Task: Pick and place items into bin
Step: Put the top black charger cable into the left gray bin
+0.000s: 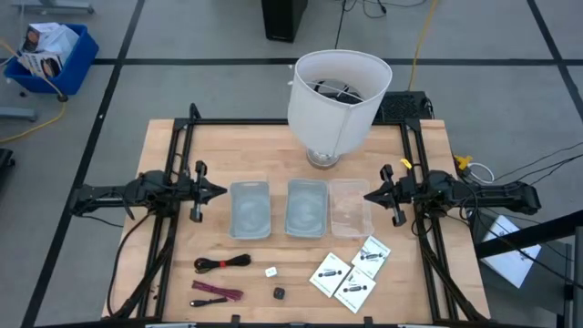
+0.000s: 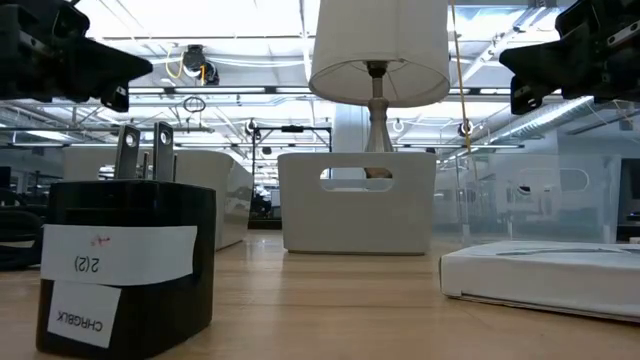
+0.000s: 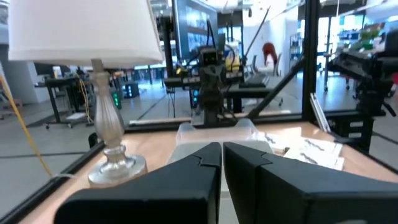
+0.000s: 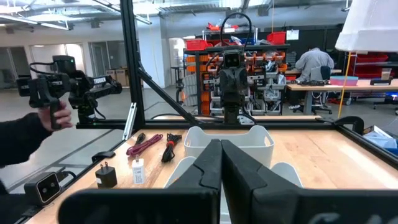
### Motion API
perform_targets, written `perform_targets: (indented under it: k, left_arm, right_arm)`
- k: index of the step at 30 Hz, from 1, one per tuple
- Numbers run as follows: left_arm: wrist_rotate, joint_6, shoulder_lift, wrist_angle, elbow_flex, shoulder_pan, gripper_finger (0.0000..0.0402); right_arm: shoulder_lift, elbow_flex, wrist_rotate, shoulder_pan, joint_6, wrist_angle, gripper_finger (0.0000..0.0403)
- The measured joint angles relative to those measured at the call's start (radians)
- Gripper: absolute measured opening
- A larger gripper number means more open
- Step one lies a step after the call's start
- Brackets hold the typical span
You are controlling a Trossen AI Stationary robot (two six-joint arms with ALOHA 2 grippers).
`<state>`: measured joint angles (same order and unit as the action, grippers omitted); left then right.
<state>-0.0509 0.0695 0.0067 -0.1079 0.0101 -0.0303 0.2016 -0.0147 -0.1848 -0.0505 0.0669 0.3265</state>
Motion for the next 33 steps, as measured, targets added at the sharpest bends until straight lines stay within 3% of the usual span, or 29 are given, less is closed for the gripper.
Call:
perform_targets:
  k: [12, 21, 25, 30, 33]
  left_arm:
    - [0.0, -0.224, 0.0, -0.017, 0.0, 0.0, 0.0026]
    - [-0.001, -0.231, 0.0, -0.014, 0.0, 0.0, 0.0026]
    - [-0.063, -0.202, 0.0, 0.075, 0.003, 0.0, 0.0026]
    - [-0.105, -0.14, 0.067, 0.331, 0.116, 0.04, 0.0026]
    - [-0.036, -0.154, 0.132, 0.298, 0.136, 0.096, 0.0026]
  right_arm:
    - [0.0, 0.0, 0.0, 0.0, 0.0, -0.004, 0.0]
    - [0.0, 0.0, 0.0, 0.0, 0.0, -0.01, 0.0]
    - [0.0, 0.0, 0.002, 0.0, -0.007, 0.005, 0.0]
    - [0.0, 0.0, 0.113, 0.0, -0.048, 0.013, 0.0]
    - [0.0, 0.0, 0.18, 0.0, -0.054, 0.009, 0.0]
